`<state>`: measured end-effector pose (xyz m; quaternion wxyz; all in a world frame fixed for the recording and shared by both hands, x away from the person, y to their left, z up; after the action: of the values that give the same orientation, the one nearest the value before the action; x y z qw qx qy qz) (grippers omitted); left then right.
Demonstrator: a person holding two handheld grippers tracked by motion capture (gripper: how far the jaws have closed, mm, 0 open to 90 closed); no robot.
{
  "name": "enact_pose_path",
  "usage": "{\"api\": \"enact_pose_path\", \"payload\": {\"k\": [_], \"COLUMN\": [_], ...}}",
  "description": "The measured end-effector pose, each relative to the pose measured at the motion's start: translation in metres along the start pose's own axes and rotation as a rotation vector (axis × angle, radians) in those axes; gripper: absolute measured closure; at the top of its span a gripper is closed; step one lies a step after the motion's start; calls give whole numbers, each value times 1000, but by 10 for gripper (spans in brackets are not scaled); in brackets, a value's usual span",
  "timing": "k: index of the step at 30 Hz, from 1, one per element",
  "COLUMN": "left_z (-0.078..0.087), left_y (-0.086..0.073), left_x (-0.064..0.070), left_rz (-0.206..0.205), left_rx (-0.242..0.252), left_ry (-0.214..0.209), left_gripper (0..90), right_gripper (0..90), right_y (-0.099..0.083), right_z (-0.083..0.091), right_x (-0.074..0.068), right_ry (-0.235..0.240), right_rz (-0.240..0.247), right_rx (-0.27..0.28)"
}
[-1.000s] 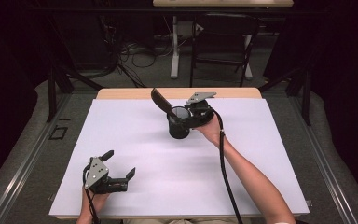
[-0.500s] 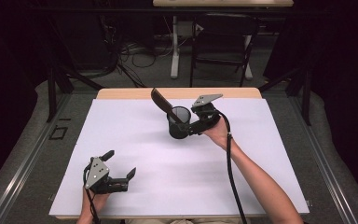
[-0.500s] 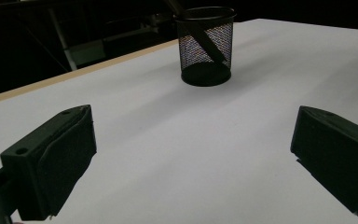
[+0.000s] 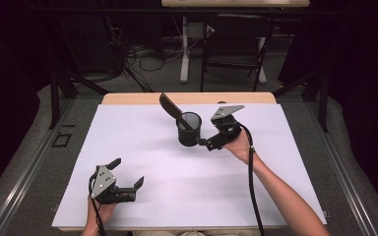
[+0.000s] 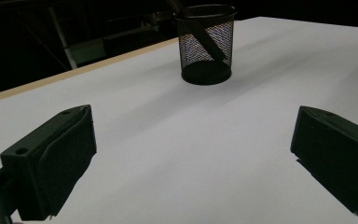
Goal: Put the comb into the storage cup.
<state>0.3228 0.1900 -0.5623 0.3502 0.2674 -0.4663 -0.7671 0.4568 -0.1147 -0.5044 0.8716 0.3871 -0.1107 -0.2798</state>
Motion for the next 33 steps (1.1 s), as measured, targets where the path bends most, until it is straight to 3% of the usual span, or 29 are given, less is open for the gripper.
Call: {"api": "enact_pose_path", "payload": {"k": [7, 14, 21, 33], "left_z": [0, 1, 2, 1], "left_y": [-2, -1, -1, -1], "left_x": [-1, 0, -1, 0], "left_rz": [3, 2, 1, 2], "left_rx": [-7, -3, 1, 0], "left_ry": [1, -2, 0, -3], "left_gripper": [0, 0, 0, 0], "right_gripper": [0, 0, 0, 0], "right_y": [-16, -40, -54, -71], "right_z": [6, 23, 35, 51], "right_x": [0, 2, -1, -11], "right_ry": [-5, -50, -59, -86], "right_rz": [-5, -24, -41, -28], "right_rx": [-13, -7, 14, 41]}}
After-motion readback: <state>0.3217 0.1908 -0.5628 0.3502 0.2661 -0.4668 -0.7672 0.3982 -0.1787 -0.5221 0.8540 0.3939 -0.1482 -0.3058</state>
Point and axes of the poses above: each handheld gripper's, and its own axes: z roughly backward along the jaws, y roughly out of its top, x roughly to its right, the point moved 6 cm from there along -z, roughly forward along the jaws, and after that the axes turned 8 degrees about -x, right-handed, at the moved point
